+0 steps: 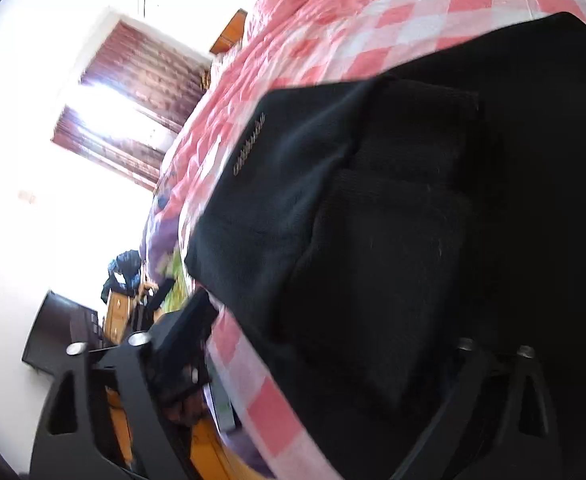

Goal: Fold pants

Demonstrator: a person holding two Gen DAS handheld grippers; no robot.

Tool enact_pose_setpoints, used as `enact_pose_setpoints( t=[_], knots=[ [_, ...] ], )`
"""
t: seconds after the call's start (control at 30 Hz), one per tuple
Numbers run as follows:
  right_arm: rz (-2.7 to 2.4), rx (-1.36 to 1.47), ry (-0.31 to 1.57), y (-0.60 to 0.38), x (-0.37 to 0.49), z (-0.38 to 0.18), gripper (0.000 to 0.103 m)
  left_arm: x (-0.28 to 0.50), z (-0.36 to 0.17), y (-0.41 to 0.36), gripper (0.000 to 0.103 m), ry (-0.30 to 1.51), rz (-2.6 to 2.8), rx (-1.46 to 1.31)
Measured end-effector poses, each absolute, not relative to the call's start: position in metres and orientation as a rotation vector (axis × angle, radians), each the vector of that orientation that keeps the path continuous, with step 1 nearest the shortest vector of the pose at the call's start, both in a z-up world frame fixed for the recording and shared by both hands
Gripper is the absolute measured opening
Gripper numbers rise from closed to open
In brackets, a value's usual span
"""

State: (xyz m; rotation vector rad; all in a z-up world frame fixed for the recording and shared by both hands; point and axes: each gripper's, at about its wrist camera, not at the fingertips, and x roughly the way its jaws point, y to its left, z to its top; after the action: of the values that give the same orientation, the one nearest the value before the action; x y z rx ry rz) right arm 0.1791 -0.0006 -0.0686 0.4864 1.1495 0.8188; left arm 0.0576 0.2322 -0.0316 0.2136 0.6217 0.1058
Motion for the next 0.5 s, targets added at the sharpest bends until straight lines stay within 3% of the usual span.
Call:
enact_pose_setpoints(
  t=[0.1, 0.5],
  knots=[
    [0.821, 0.492, 1.094, -0.01, 0.171, -0.062, 0.04, 0.055, -0.029, 0.237, 0.095, 0.628, 0.098, 0.193],
    [0.844, 0.36, 0.78, -0.018, 0.147, 0.042, 0.033, 0.123, -0.034, 0.241, 0.098, 0.763, 0.17, 0.202]
  ],
)
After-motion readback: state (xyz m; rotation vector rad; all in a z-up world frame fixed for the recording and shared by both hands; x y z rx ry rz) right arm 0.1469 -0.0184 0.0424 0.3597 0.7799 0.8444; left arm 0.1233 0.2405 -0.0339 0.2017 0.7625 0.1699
